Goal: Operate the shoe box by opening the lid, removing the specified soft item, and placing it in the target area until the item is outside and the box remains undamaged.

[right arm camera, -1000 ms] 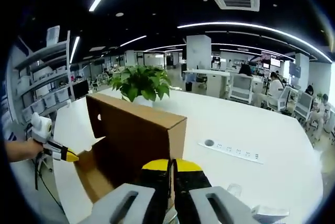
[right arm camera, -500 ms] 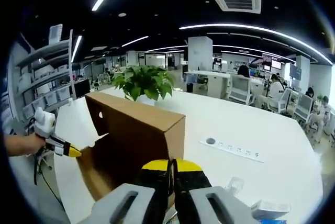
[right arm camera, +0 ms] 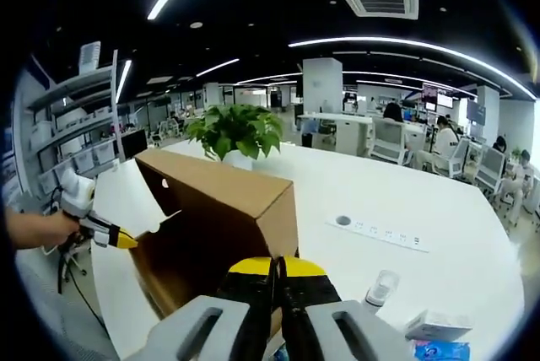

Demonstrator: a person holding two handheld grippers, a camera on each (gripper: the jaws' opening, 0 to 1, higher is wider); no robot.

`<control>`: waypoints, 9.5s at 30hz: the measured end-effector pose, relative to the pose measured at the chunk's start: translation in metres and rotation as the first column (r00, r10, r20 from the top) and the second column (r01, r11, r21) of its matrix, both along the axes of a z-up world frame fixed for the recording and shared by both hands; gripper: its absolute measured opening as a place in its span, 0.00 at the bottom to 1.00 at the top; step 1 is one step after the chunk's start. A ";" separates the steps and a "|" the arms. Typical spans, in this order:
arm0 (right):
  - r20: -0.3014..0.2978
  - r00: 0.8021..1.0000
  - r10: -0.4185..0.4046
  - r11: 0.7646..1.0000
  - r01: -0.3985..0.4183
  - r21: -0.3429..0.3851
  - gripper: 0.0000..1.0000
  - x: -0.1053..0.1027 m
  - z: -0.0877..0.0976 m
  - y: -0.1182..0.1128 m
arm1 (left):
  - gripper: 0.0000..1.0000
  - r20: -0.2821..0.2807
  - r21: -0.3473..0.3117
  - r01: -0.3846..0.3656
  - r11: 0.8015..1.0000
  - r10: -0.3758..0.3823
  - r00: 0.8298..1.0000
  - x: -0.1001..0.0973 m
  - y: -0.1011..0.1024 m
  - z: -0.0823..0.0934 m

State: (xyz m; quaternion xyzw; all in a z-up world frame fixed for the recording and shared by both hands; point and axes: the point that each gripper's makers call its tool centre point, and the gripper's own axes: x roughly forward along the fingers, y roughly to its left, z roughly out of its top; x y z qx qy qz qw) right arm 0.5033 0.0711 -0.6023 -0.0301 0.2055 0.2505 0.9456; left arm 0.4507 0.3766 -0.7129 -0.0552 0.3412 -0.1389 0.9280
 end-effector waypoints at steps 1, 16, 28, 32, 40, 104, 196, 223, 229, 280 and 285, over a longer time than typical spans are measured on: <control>0.000 1.000 0.001 1.000 -0.001 -0.001 0.00 -0.002 -0.001 0.000 | 0.05 0.001 0.000 -0.001 1.000 0.001 1.000 0.000 0.000 0.000; -0.008 1.000 -0.007 1.000 0.007 0.000 0.00 -0.019 -0.015 0.002 | 0.06 0.003 -0.006 -0.002 1.000 0.002 1.000 0.000 -0.001 0.000; -0.013 1.000 -0.005 1.000 0.005 0.000 0.00 -0.028 -0.023 0.002 | 0.06 0.002 -0.006 0.000 1.000 0.000 1.000 0.000 -0.001 0.002; -0.010 1.000 -0.007 1.000 0.007 0.002 0.00 -0.030 -0.025 0.002 | 0.06 0.003 -0.009 0.001 1.000 -0.001 1.000 0.000 -0.001 0.002; -0.021 1.000 -0.014 1.000 0.014 0.016 0.00 -0.033 -0.028 0.002 | 0.07 0.008 -0.004 0.017 1.000 -0.017 1.000 -0.003 -0.005 0.005; -0.169 0.983 0.069 0.998 -0.071 -0.001 0.00 -0.070 -0.100 0.000 | 0.18 0.095 0.071 0.121 0.990 -0.127 0.987 -0.023 0.000 0.015; -0.094 0.953 0.290 0.957 -0.289 0.024 0.36 -0.085 -0.089 0.030 | 0.31 0.080 0.134 0.261 0.956 -0.273 0.959 -0.015 -0.012 0.015; -0.105 0.955 0.276 0.957 -0.283 -0.060 0.30 -0.085 -0.108 0.035 | 0.28 0.056 0.151 0.276 0.949 -0.287 0.956 -0.013 -0.016 0.001; -0.095 0.956 0.278 0.954 -0.286 -0.092 0.30 -0.084 -0.111 0.035 | 0.28 0.054 0.150 0.274 0.950 -0.284 0.957 -0.012 -0.016 -0.001; -0.137 0.961 0.240 0.963 -0.253 -0.089 0.31 -0.029 -0.116 0.030 | 0.28 0.015 0.190 0.295 0.936 -0.303 0.953 0.043 -0.022 -0.002; -0.136 0.962 0.238 0.963 -0.252 -0.092 0.32 -0.028 -0.116 0.033 | 0.29 0.011 0.192 0.295 0.936 -0.302 0.953 0.044 -0.018 -0.002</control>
